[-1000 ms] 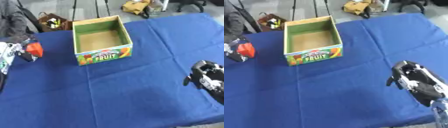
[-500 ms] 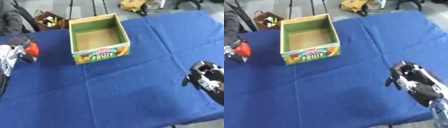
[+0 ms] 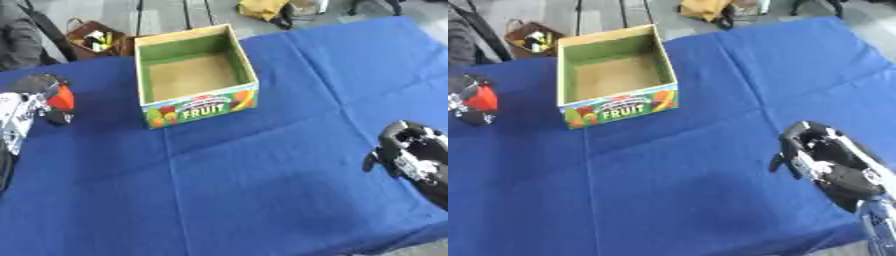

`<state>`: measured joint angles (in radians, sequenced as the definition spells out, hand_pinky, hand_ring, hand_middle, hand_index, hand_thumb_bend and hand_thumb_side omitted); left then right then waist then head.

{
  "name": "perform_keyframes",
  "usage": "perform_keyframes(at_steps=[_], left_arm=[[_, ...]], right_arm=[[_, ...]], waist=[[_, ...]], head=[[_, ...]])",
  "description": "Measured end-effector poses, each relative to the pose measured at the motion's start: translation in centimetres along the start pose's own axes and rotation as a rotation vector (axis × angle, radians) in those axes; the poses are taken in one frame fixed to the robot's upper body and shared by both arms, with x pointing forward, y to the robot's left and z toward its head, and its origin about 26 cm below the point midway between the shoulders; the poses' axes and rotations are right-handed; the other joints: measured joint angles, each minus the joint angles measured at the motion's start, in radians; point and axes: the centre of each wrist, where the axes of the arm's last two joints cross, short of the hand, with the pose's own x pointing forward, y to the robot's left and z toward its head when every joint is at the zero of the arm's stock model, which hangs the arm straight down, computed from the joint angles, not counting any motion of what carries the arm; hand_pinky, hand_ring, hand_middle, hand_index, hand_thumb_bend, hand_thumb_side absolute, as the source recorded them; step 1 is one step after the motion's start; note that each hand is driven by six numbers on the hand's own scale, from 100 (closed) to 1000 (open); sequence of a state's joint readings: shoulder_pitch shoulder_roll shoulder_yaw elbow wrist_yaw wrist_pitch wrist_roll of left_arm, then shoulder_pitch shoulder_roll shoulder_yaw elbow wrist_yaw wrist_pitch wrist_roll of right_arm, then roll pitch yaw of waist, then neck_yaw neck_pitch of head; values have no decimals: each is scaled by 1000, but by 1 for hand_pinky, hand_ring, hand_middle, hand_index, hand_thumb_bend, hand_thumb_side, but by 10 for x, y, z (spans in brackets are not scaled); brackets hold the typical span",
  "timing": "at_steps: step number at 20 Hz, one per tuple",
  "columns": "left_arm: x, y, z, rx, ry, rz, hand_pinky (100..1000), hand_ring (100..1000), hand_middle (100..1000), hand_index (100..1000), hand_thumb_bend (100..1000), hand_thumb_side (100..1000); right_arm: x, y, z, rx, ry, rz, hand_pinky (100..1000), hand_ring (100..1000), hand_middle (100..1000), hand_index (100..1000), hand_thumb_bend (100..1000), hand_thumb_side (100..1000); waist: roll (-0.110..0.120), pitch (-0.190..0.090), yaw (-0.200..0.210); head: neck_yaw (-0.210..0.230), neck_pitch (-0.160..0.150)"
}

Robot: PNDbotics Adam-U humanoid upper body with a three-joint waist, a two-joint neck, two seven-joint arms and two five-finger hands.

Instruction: Pick up objects on the table and place them in the box.

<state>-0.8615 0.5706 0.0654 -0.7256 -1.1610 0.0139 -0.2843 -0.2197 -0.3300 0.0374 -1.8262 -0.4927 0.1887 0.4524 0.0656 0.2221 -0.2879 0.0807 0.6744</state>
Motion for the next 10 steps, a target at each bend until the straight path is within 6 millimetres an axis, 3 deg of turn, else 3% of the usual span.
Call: perform_keyframes(at_steps=[4,5,6,10], left_arm=[[-1,-3,0,-10,12,17,645,521,544,878,154,100],[-1,-3,0,-10,15,21,625,497,525,874,134,100],[-1,-3,0,-7,18,25,553,415,467,858,100,100],[-2,-5,0,14,39,49,347,187,295,807,100,101]], right_arm=[[0,0,0,0,0,0,488,257,219,199,100,100],[0,0,0,0,0,0,488,257,219,199,100,100],[0,0,0,0,0,0,489,257,219,200,100,100],[0,0,0,0,0,0,489,257,220,200,100,100]], waist=[[0,0,0],[0,0,0],[0,0,0],[-1,0,2]], head=[[-1,0],[-2,0],[-2,0],[-3,0]])
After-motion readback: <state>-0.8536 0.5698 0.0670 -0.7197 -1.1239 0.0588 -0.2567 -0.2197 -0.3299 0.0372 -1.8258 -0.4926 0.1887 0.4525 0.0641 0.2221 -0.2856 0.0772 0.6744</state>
